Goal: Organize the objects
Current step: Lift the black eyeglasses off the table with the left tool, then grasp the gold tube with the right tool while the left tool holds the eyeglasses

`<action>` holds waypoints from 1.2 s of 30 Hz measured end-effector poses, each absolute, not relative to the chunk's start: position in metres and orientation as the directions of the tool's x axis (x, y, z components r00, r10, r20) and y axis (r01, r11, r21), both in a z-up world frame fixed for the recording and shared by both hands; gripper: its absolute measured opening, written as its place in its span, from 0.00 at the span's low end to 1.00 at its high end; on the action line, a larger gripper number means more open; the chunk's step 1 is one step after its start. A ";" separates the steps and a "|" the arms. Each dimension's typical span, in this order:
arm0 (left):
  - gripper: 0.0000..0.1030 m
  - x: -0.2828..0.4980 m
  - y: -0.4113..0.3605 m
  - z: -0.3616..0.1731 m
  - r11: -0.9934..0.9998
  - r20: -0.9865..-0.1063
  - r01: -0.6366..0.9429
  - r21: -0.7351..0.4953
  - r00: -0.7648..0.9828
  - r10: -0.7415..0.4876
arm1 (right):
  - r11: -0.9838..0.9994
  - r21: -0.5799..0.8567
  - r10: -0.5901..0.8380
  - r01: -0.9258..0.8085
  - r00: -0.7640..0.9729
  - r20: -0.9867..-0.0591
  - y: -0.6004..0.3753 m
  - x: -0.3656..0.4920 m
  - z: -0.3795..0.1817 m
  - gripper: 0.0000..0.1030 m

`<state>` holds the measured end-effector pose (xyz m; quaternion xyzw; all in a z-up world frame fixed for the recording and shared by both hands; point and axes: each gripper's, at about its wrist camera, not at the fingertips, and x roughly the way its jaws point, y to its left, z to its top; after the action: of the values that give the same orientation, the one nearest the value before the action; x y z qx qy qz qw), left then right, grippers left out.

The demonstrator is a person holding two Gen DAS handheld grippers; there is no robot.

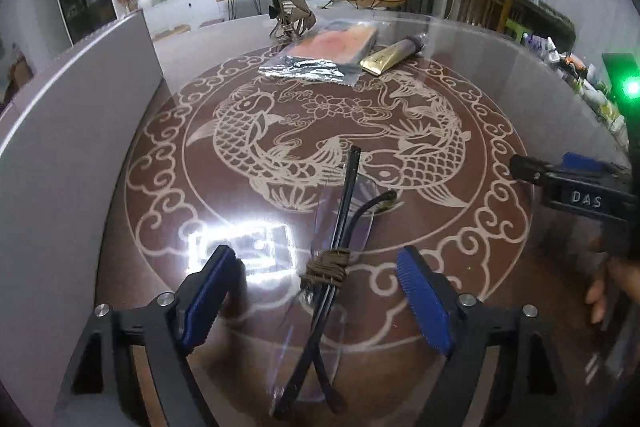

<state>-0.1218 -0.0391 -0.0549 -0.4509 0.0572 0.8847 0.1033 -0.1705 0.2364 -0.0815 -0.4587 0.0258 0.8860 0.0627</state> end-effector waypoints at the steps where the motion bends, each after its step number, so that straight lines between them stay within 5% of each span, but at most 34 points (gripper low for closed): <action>1: 0.82 -0.125 -0.041 -0.056 -0.975 -0.811 -0.220 0.002 -0.570 0.127 | -0.991 -0.012 0.087 -0.135 -0.571 -0.816 0.236 -0.170 -0.082 1.00; 8: 1.00 -0.134 -0.061 -0.060 -0.997 -0.821 -0.071 0.002 -0.570 0.039 | -0.991 -0.012 0.088 -0.135 -0.571 -0.816 0.236 -0.170 -0.082 1.00; 20: 1.00 -0.135 -0.062 -0.062 -0.998 -0.818 -0.058 0.005 -0.575 0.030 | -1.000 -0.004 0.015 -0.021 -0.552 -0.834 0.233 -0.182 -0.080 1.00; 27: 1.00 -0.135 -0.062 -0.061 -0.998 -0.818 -0.059 0.004 -0.575 0.030 | -0.952 0.276 -0.161 -0.130 -0.553 -0.817 0.253 -0.282 -0.050 0.99; 33: 1.00 -0.135 -0.062 -0.061 -0.998 -0.818 -0.059 0.004 -0.575 0.030 | -0.918 0.320 -0.148 -0.235 -0.545 -0.826 0.223 -0.365 -0.053 0.72; 36: 1.00 -0.135 -0.062 -0.061 -0.998 -0.817 -0.059 0.004 -0.576 0.031 | -0.942 0.234 -0.073 -0.243 -0.529 -0.846 0.208 -0.382 -0.062 0.53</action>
<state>-0.1349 -0.0617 -0.0614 -0.4600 0.0152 0.8874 0.0251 -0.3816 0.2083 -0.0621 -0.4830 0.1637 0.8587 0.0493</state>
